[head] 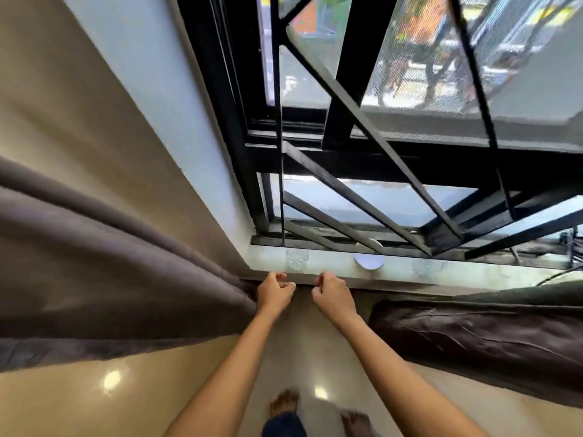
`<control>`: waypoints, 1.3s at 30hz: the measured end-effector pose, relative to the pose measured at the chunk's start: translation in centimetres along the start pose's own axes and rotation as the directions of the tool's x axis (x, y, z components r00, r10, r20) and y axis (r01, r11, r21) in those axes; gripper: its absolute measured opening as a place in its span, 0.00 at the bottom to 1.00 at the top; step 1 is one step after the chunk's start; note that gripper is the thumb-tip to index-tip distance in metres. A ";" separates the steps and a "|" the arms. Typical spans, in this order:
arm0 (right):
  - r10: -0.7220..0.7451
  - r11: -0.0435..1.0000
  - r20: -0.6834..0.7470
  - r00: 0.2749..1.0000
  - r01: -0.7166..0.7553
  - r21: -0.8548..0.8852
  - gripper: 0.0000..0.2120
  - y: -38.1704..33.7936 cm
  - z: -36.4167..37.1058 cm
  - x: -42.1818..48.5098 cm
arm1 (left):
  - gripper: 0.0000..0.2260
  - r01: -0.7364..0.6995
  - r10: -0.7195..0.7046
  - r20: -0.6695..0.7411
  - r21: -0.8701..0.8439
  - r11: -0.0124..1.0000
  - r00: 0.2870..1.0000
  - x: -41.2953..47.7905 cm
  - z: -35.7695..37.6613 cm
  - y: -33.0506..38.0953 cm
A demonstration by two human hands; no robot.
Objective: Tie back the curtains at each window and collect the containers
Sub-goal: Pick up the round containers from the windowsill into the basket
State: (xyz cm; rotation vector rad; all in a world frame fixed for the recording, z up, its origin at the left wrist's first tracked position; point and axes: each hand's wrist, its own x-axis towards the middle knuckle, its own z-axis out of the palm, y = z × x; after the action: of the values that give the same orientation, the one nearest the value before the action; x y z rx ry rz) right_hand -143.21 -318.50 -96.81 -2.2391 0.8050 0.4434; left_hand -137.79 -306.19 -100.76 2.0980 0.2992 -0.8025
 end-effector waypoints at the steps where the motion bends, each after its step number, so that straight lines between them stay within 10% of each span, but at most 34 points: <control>1: 0.012 1.000 -0.004 1.000 -0.012 0.005 0.07 0.3 0.7 0.9 | 0.12 0.013 -0.013 0.009 -0.003 1.000 1.000 1.3 0.6 -0.6; 19: 0.133 0.991 0.007 0.991 -0.133 -0.002 0.10 5.7 8.2 10.0 | 0.29 0.196 -0.163 0.135 -0.285 0.938 0.977 14.7 7.7 -4.2; 39: 0.213 0.976 0.001 0.977 -0.213 0.047 0.06 11.9 8.2 5.9 | 0.14 0.097 -0.090 0.042 -0.239 0.966 0.995 14.4 9.4 -5.9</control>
State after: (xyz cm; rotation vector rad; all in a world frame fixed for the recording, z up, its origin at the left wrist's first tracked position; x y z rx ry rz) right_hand -147.29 -321.69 -111.55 -2.1201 1.0523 0.5152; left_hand -133.68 -311.02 -117.81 1.8532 0.4592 -0.8101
